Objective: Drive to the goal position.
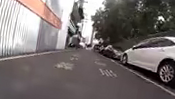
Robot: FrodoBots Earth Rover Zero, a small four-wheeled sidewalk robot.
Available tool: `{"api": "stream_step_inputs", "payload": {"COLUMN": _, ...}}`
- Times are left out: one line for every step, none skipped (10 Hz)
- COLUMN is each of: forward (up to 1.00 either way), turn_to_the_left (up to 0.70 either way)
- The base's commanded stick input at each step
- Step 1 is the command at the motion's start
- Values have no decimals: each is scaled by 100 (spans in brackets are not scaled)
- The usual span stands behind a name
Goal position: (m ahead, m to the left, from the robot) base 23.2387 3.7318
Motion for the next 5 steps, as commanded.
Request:
{"api": "stream_step_inputs", "payload": {"forward": 70, "turn_to_the_left": 0}}
{"api": "stream_step_inputs", "payload": {"forward": 70, "turn_to_the_left": 0}}
{"api": "stream_step_inputs", "payload": {"forward": 70, "turn_to_the_left": 0}}
{"api": "stream_step_inputs", "payload": {"forward": 70, "turn_to_the_left": 0}}
{"api": "stream_step_inputs", "payload": {"forward": 70, "turn_to_the_left": 0}}
